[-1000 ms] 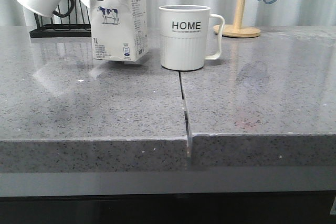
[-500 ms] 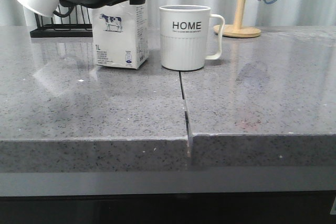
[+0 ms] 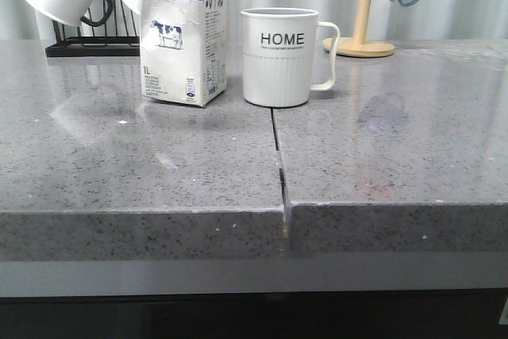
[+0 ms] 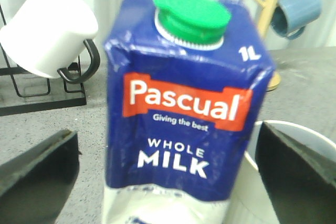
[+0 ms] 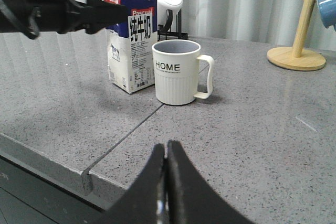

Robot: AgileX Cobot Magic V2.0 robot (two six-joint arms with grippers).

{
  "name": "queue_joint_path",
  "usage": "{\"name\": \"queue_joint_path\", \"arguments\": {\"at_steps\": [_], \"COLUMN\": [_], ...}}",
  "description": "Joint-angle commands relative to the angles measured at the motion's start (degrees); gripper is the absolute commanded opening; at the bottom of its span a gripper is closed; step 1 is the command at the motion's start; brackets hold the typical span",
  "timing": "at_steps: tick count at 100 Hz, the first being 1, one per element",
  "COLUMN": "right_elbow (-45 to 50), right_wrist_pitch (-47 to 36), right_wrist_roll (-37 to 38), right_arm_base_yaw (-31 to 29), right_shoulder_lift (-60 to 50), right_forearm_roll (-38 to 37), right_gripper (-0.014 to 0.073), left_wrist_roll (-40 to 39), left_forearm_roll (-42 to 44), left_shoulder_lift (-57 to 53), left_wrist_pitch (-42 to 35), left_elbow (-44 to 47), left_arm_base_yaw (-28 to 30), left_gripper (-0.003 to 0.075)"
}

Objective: Place milk next to cup

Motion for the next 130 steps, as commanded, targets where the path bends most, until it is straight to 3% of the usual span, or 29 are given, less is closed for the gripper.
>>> {"name": "queue_joint_path", "arguments": {"at_steps": [1,15,36,68,101,130], "right_elbow": [-1.51,-1.51,-1.51,-1.51,-1.51,-1.51], "right_wrist_pitch": [-4.73,-4.73,-4.73,-4.73,-4.73,-4.73], "right_wrist_roll": [-0.34,-0.34,-0.34,-0.34,-0.34,-0.34], "right_arm_base_yaw": [-0.09,-0.09,-0.09,-0.09,-0.09,-0.09], "right_shoulder_lift": [0.50,0.50,0.50,0.50,0.50,0.50], "right_forearm_roll": [-0.45,-0.45,-0.45,-0.45,-0.45,-0.45], "right_gripper": [-0.0067,-0.0067,-0.0067,-0.0067,-0.0067,-0.0067], "left_wrist_roll": [2.28,4.20,7.38,4.63,-20.95,-24.20], "left_forearm_roll": [1.23,1.23,3.59,14.45,29.16,30.25], "left_shoulder_lift": [-5.61,-11.95,-20.67,-31.94,-42.60,-54.08], "left_wrist_pitch": [-3.79,-2.37,4.98,28.93,52.67,57.25], "left_elbow": [1.02,4.60,7.33,8.11,8.11,12.10], "left_arm_base_yaw": [-0.87,-1.16,0.79,11.55,23.92,29.56], "left_gripper": [0.0638,0.0613,0.0468,-0.0019,-0.0021,-0.0021]}}
